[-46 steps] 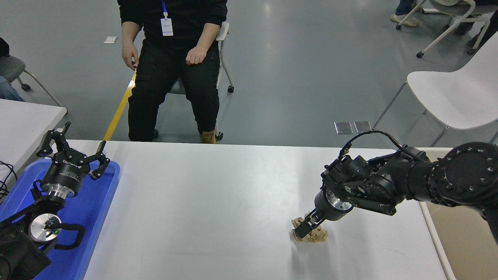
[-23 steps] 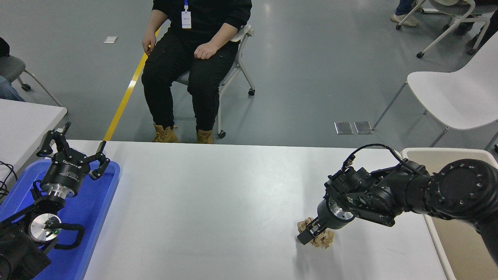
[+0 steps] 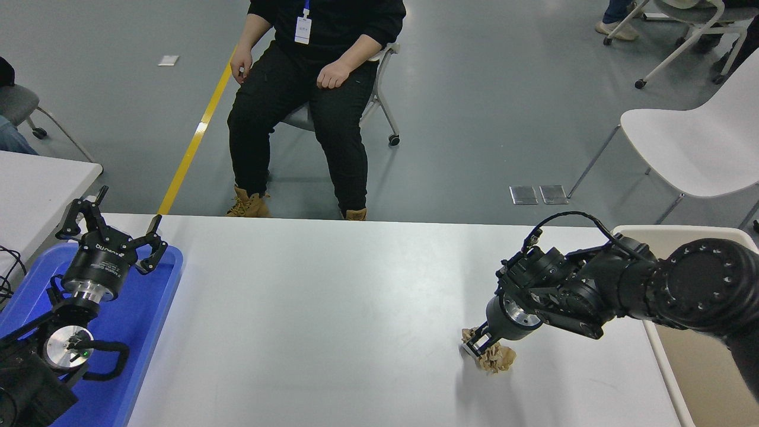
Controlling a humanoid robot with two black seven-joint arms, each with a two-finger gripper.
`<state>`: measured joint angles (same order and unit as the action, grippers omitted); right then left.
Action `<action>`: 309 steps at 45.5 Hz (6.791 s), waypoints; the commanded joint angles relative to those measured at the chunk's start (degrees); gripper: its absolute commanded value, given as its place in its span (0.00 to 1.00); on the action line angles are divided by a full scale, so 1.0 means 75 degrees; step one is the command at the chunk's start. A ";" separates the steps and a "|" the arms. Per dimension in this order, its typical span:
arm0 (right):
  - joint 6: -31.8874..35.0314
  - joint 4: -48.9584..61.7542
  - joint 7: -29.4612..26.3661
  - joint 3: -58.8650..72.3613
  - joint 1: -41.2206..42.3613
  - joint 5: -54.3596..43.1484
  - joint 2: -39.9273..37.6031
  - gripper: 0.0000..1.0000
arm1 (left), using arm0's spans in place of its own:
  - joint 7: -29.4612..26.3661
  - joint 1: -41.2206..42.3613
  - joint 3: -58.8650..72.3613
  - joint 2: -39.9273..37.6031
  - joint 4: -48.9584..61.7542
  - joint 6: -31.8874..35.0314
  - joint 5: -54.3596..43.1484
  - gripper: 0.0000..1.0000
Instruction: Clean the table surface
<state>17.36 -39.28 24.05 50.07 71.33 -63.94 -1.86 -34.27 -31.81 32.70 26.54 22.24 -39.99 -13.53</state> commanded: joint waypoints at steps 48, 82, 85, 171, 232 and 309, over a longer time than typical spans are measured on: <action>0.0170 -0.1231 0.1059 -0.3933 0.1763 0.2032 -0.2798 0.00 | -0.0012 -0.0001 0.0000 0.0000 0.0000 0.0000 0.0000 1.00; 0.0135 0.2611 0.1048 -0.4473 0.0369 0.6321 -0.3760 0.00 | -0.0012 -0.0001 0.0000 0.0012 0.0000 0.0000 0.0000 1.00; 0.0135 0.3092 0.1048 -0.4601 0.0135 0.6790 -0.3748 0.00 | -0.0012 -0.0001 0.0000 0.0000 0.0000 0.0000 0.0000 1.00; -0.1928 0.5074 -0.2222 -0.8083 -0.4365 0.8080 -0.3385 0.00 | -0.0012 -0.0001 0.0000 0.0000 0.0000 0.0000 0.0000 1.00; -0.3088 0.5004 -0.2210 -0.7742 -0.5045 0.8104 -0.2682 0.93 | -0.0012 -0.0001 0.0000 0.0000 0.0000 0.0000 0.0000 1.00; -0.2983 -0.0046 -0.0910 -1.2125 -0.2631 0.8127 -0.4920 0.98 | -0.0012 0.0011 -0.0012 0.0000 0.0000 0.0000 0.0000 1.00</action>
<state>-5.11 -30.79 11.89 -36.14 51.04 -2.35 -37.33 -34.37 -31.82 32.61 26.56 22.24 -39.99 -13.53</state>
